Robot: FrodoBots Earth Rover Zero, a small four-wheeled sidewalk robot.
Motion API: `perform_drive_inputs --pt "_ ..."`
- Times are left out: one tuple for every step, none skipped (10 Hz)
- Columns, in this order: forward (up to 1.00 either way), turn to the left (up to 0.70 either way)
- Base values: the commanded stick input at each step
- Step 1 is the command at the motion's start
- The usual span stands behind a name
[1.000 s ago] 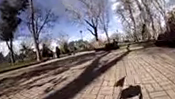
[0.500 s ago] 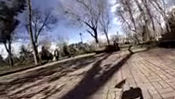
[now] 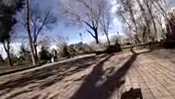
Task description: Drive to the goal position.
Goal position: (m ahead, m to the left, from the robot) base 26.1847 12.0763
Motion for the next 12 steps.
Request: perform_drive_inputs --pt "1.0 0.0" --pt "1.0 0.0" --pt "1.0 0.0" --pt "1.0 0.0" --pt "1.0 0.0" --pt "1.0 0.0" --pt "1.0 0.0" --pt "1.0 0.0" --pt "1.0 0.0" --pt "1.0 0.0" --pt "1.0 0.0" --pt "1.0 0.0"
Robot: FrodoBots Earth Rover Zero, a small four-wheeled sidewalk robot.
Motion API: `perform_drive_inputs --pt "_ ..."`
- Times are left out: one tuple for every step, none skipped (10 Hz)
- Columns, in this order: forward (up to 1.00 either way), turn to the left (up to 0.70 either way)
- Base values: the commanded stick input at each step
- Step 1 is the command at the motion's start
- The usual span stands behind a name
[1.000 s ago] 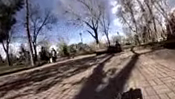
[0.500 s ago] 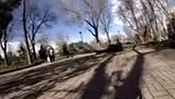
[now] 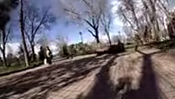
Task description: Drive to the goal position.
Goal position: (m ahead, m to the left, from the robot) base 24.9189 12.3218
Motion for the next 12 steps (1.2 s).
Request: perform_drive_inputs --pt "1.0 0.0" --pt "1.0 0.0" --pt "1.0 0.0" --pt "1.0 0.0" --pt "1.0 0.0" --pt "1.0 0.0" --pt "1.0 0.0" --pt "1.0 0.0" --pt "1.0 0.0" --pt "1.0 0.0" --pt "1.0 0.0" --pt "1.0 0.0"
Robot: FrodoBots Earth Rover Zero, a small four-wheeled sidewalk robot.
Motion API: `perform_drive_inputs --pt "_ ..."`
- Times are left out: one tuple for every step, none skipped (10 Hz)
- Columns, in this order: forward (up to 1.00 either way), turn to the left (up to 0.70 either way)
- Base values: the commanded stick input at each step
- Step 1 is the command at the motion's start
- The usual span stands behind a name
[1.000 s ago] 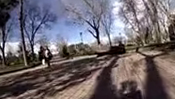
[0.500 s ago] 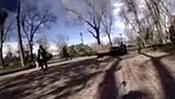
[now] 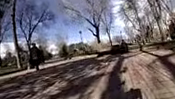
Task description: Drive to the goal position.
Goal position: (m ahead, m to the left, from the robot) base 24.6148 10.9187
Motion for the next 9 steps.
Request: perform_drive_inputs --pt "1.0 0.0" --pt "1.0 0.0" --pt "1.0 0.17" --pt "1.0 0.4" --pt "1.0 0.4" --pt "1.0 0.4" --pt "1.0 0.4" --pt "1.0 0.09" --pt "1.0 0.0"
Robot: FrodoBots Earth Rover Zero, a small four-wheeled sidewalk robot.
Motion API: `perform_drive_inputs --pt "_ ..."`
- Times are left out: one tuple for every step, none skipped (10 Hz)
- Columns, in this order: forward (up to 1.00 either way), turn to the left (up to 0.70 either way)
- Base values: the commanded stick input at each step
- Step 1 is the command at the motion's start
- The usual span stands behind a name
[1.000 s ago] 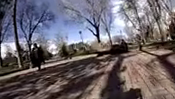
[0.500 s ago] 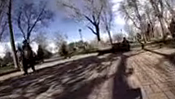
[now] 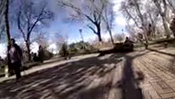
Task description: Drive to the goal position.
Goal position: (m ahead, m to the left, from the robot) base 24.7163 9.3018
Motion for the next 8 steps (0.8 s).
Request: perform_drive_inputs --pt "1.0 0.0" --pt "1.0 0.0" --pt "1.0 0.0" --pt "1.0 0.0" --pt "1.0 0.06" --pt "1.0 0.32" --pt "1.0 0.37" --pt "1.0 0.4"
